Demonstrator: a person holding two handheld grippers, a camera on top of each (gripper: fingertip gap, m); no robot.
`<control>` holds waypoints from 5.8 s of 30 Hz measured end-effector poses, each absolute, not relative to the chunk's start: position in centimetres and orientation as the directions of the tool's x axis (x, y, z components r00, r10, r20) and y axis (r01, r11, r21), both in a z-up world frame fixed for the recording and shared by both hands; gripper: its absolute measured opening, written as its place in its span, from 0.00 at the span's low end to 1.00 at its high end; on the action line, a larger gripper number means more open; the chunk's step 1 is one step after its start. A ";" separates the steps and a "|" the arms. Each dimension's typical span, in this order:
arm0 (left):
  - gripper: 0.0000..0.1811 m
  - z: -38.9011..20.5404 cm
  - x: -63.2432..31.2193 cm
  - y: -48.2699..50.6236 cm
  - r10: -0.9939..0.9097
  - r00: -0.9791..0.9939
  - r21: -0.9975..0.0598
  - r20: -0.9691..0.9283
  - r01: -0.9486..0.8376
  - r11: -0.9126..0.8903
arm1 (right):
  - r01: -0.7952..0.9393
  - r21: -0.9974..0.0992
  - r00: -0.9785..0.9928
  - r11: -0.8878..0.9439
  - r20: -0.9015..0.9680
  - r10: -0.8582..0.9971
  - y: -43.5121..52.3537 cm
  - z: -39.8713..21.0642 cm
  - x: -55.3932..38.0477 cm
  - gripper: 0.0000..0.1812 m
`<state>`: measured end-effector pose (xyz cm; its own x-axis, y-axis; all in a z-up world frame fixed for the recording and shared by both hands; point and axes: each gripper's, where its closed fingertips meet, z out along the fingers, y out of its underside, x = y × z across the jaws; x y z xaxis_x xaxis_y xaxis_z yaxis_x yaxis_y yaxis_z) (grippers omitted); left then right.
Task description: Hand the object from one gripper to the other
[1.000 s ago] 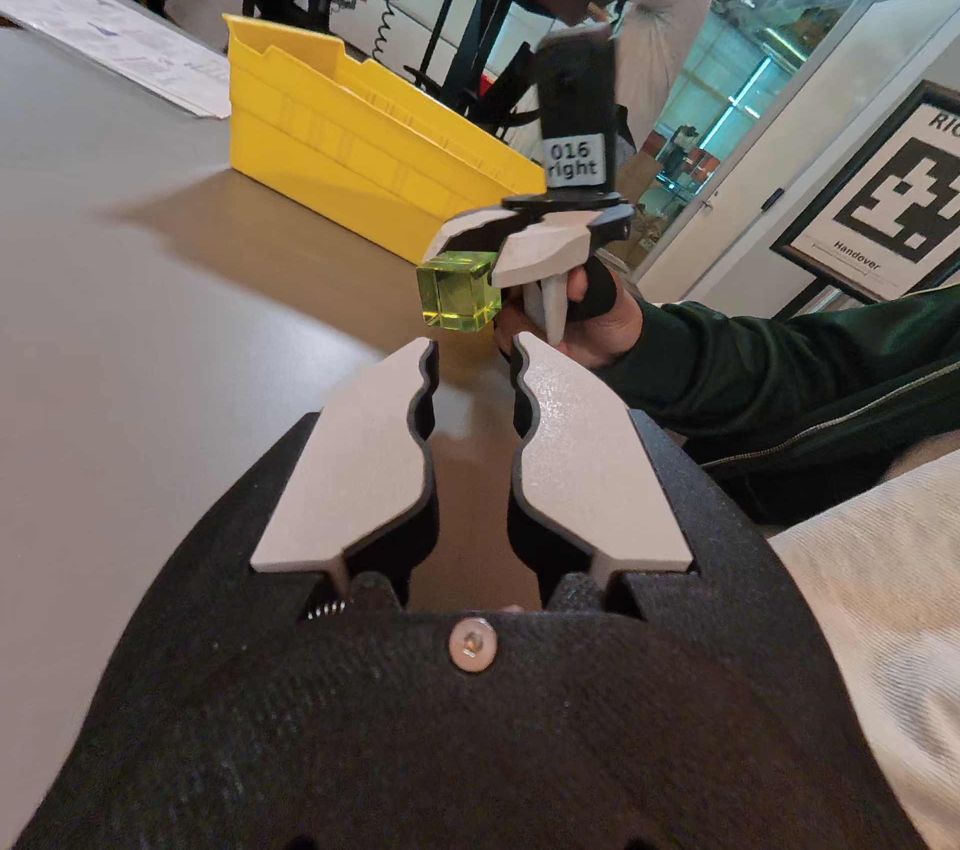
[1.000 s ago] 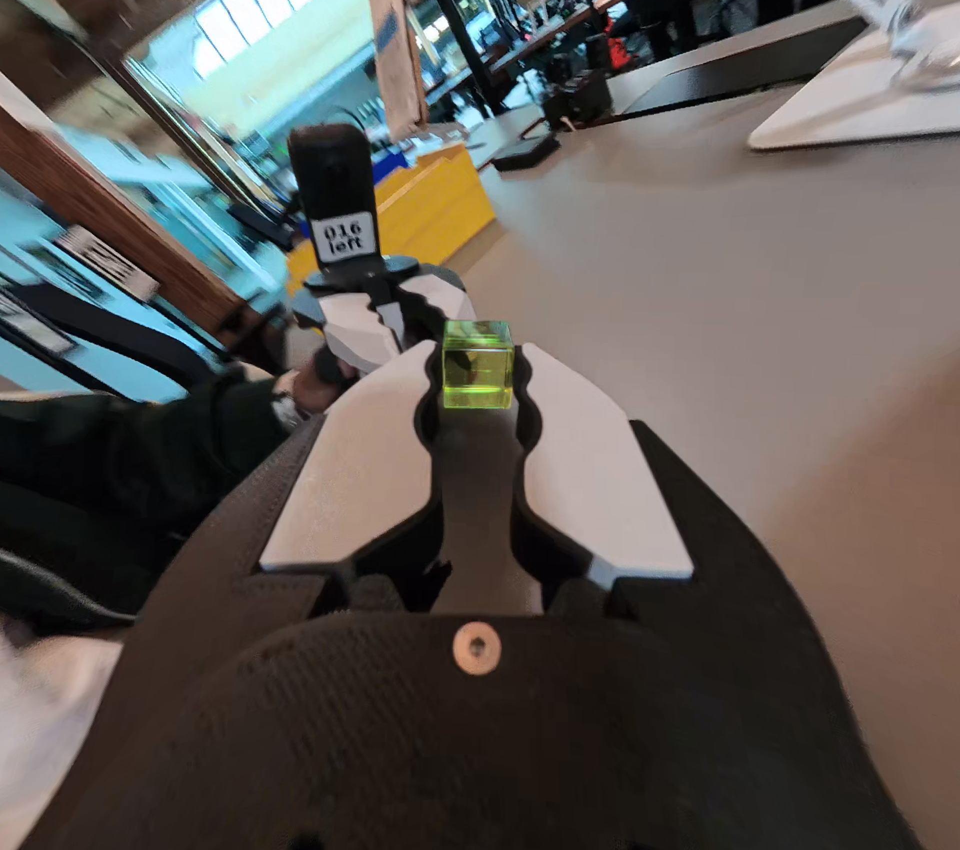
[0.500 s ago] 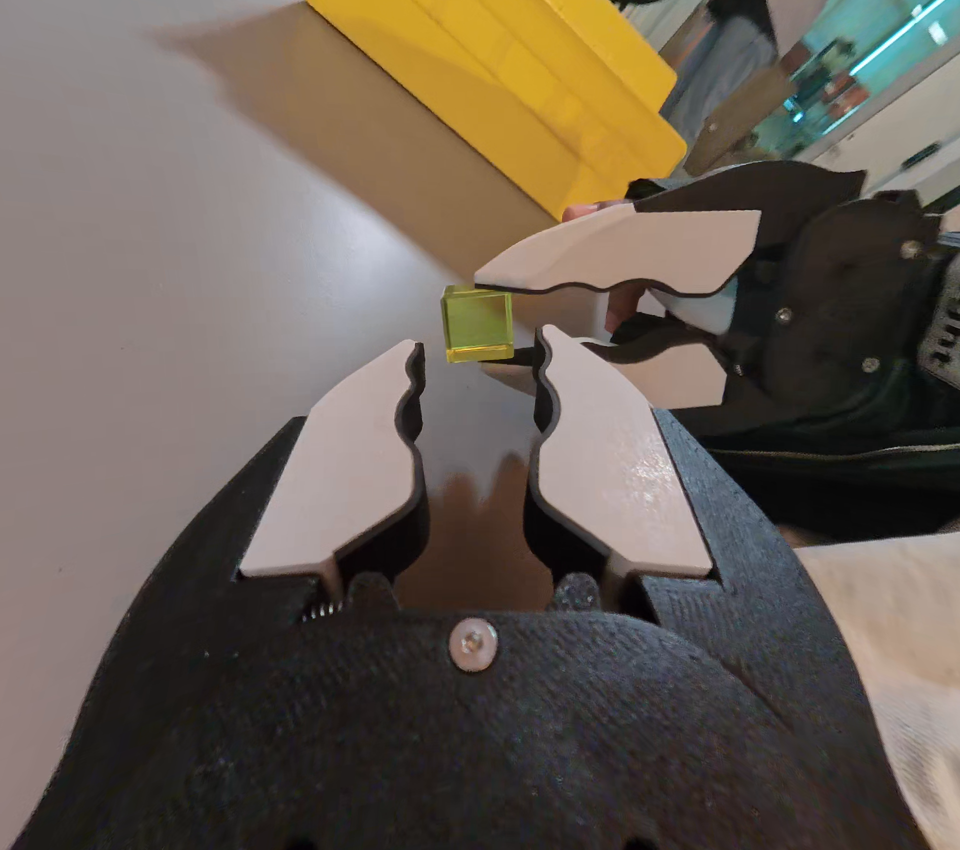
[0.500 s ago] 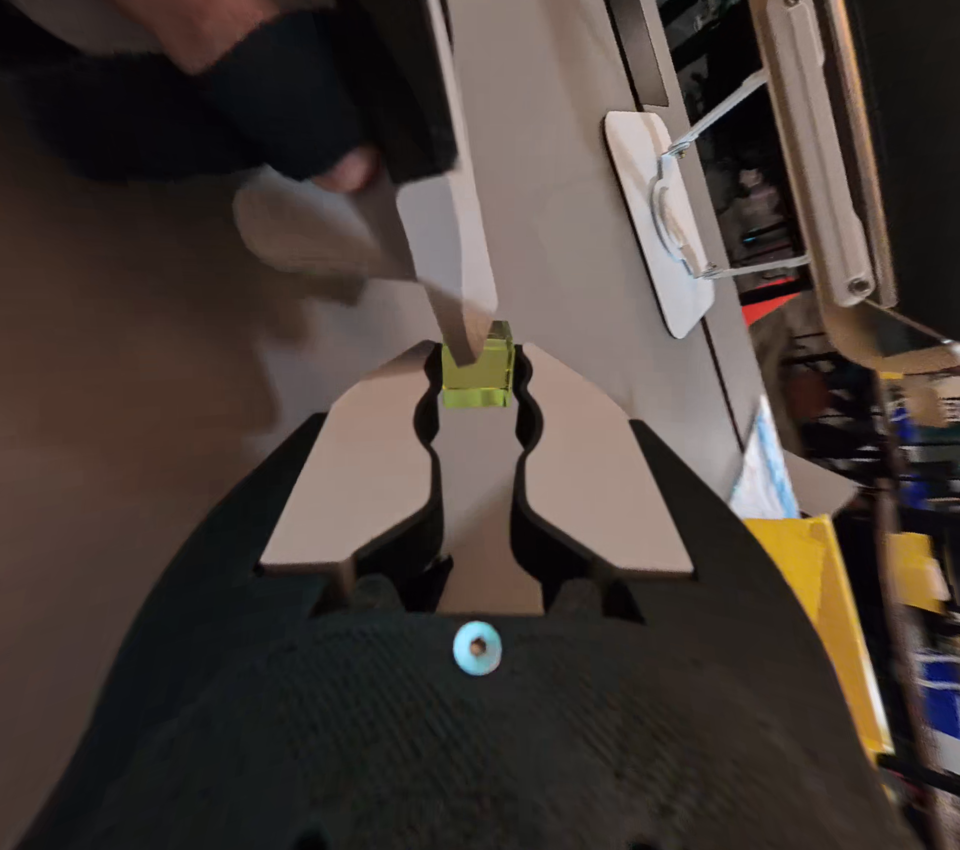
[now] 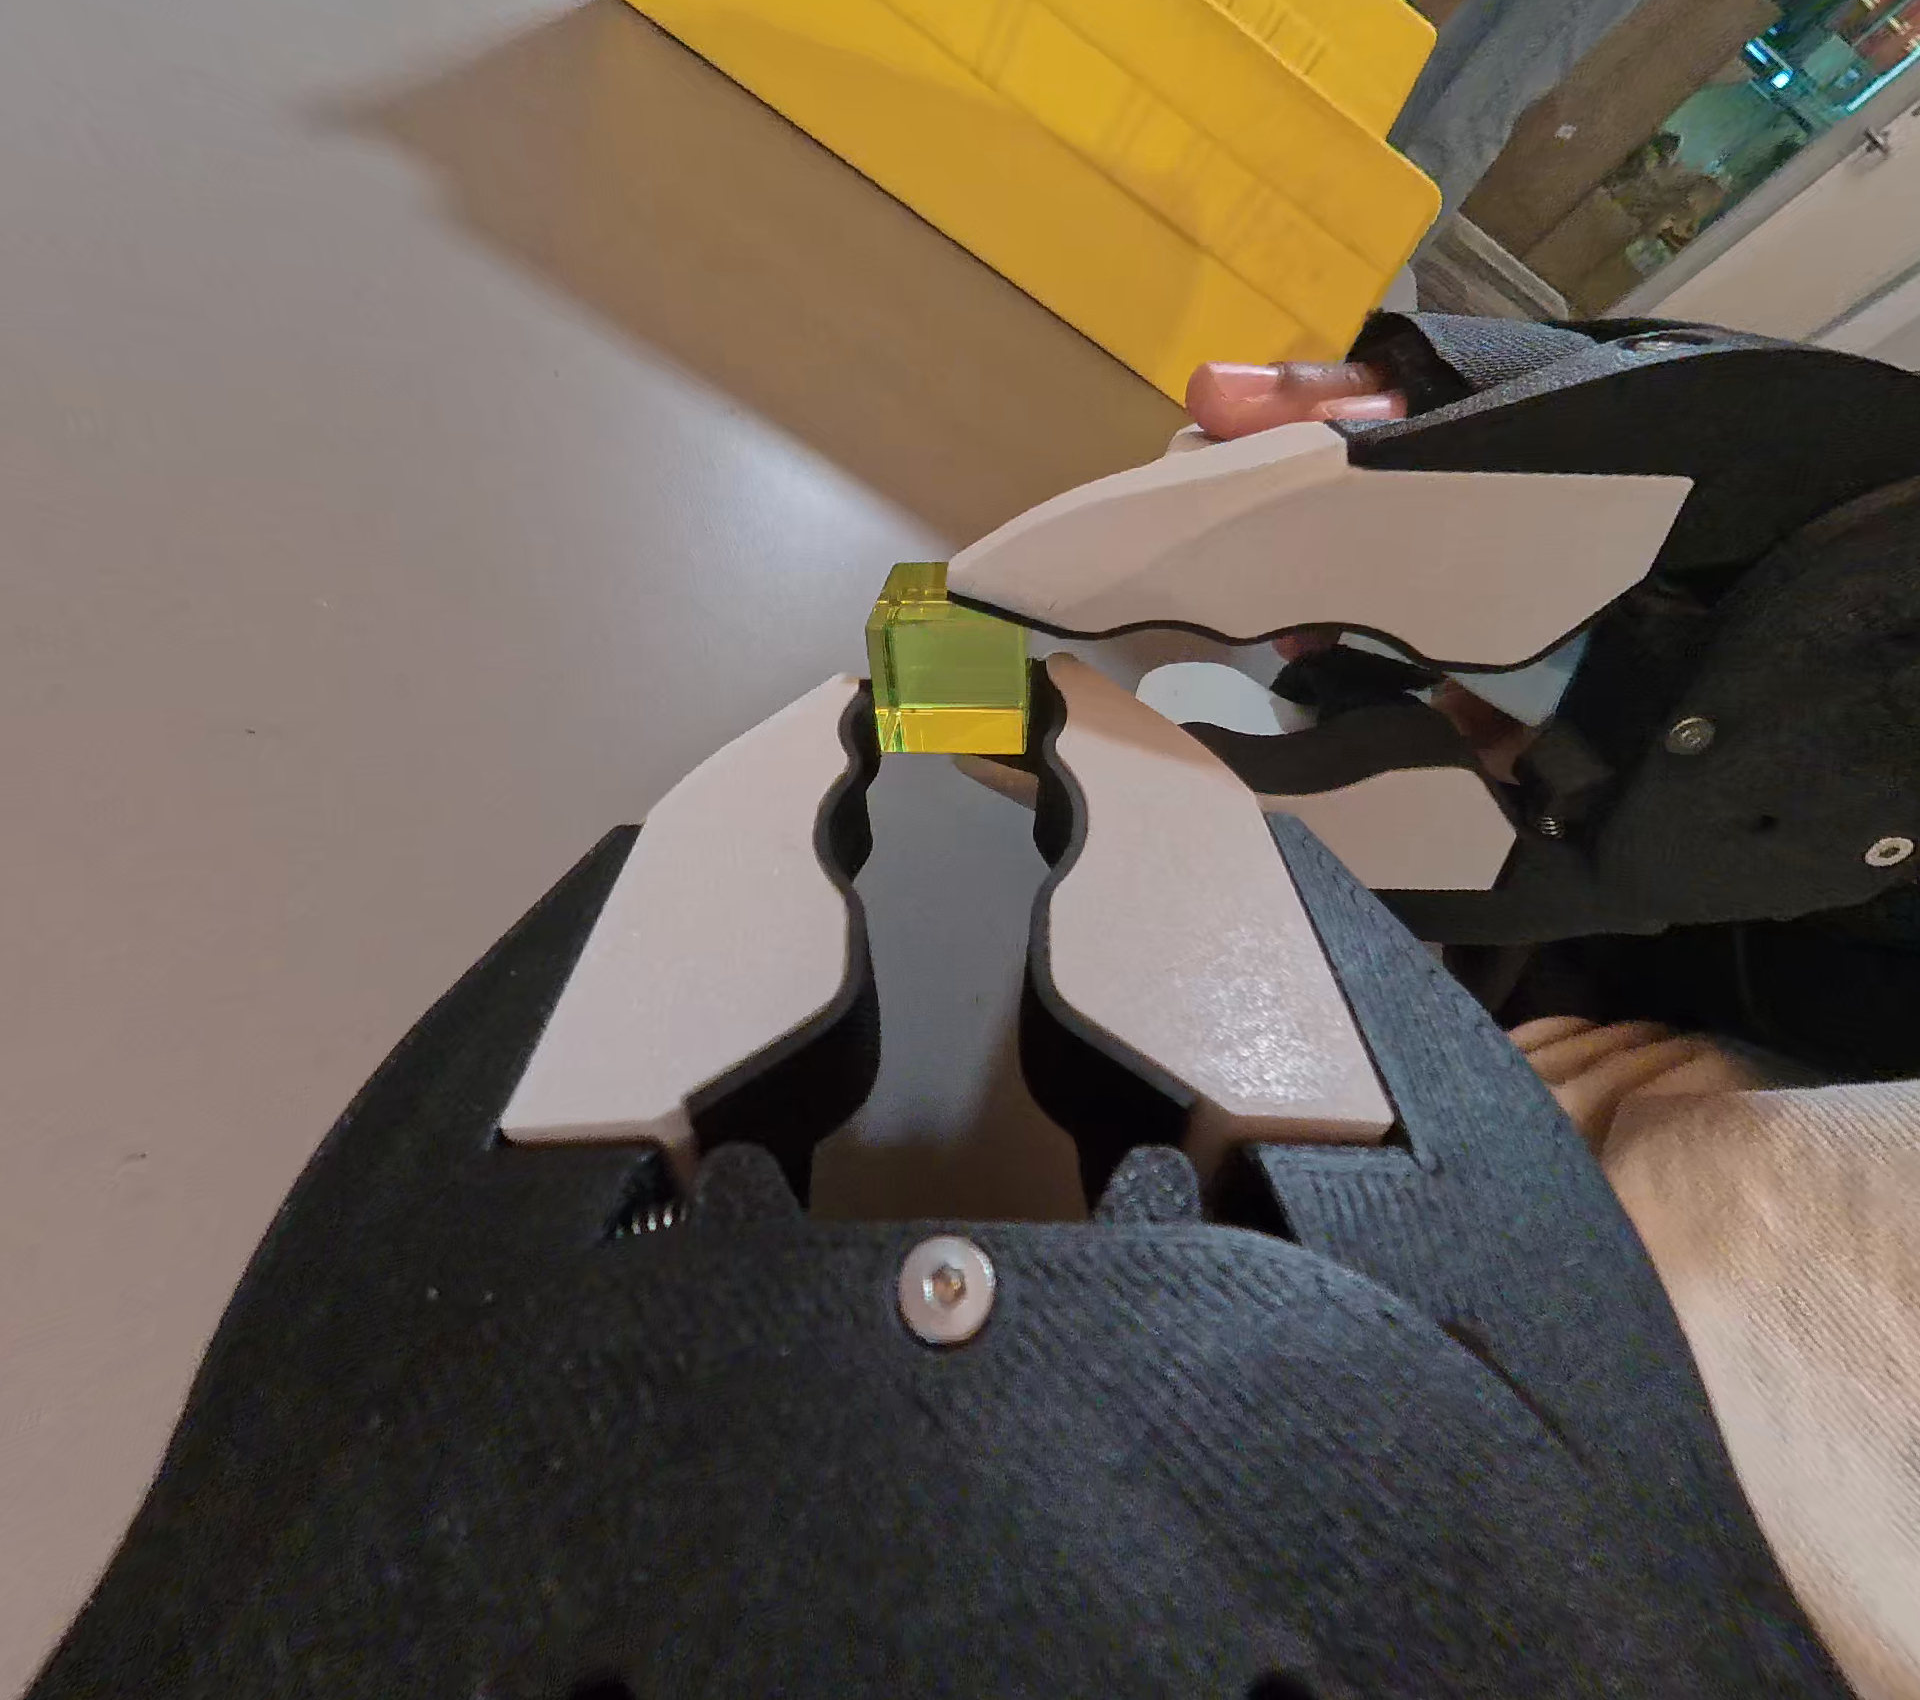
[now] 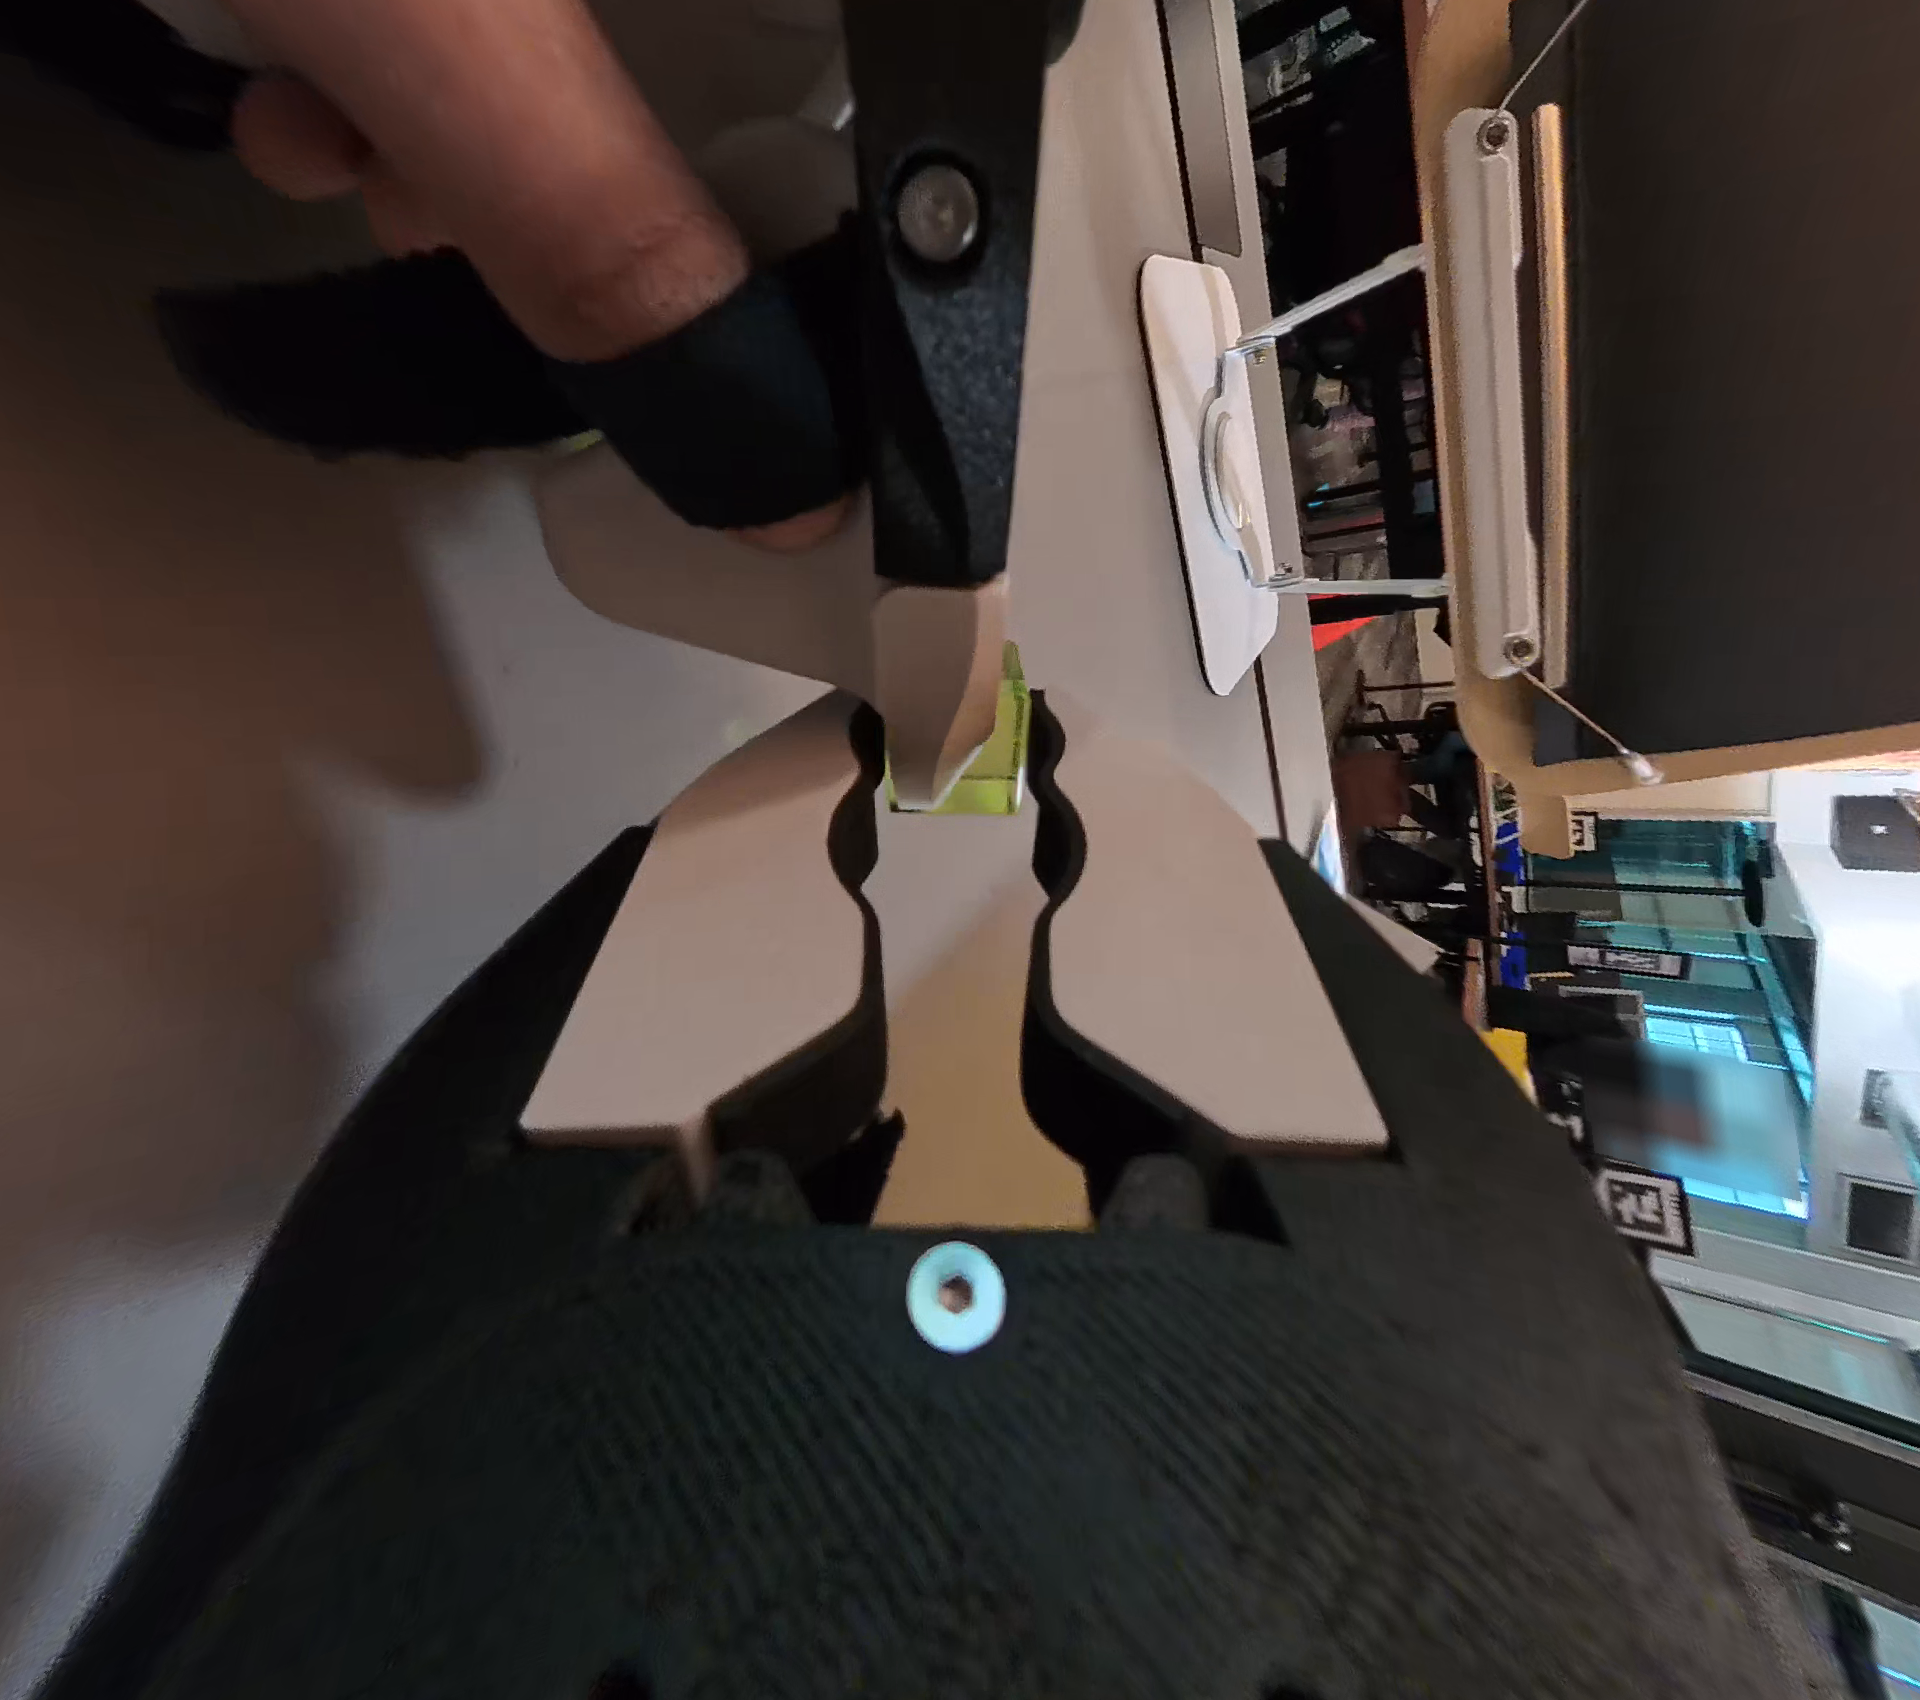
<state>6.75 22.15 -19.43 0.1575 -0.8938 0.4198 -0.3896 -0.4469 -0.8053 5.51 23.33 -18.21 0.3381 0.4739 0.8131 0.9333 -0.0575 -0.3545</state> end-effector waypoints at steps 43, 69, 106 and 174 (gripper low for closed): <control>0.15 -13.4 7.0 20.4 -0.766 -0.199 -0.791 0.611 -0.097 -0.605 | -0.338 -0.769 0.289 -0.543 -0.634 0.718 22.1 -12.3 5.3 0.15; 0.26 -12.2 6.4 20.3 -0.896 -0.202 -0.917 0.395 -0.022 -0.399 | -0.428 -0.706 0.258 -0.564 -0.694 0.672 22.9 -11.8 7.2 0.15; 0.16 -12.8 5.5 21.7 -0.894 -0.146 -0.906 0.423 -0.088 -0.414 | -0.336 -0.888 0.406 -0.312 -0.436 0.803 22.8 -11.0 6.5 0.34; 0.16 -18.9 6.5 22.3 -0.861 0.114 -0.786 0.495 -0.364 -0.500 | 0.960 -0.281 0.249 0.010 0.866 0.434 23.2 -17.7 5.3 0.14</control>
<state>6.45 22.31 -18.92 0.1142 -0.8614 0.4950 -0.3643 -0.4998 -0.7858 5.26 23.21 -17.65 0.2490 0.4341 0.8658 0.9596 0.0101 -0.2811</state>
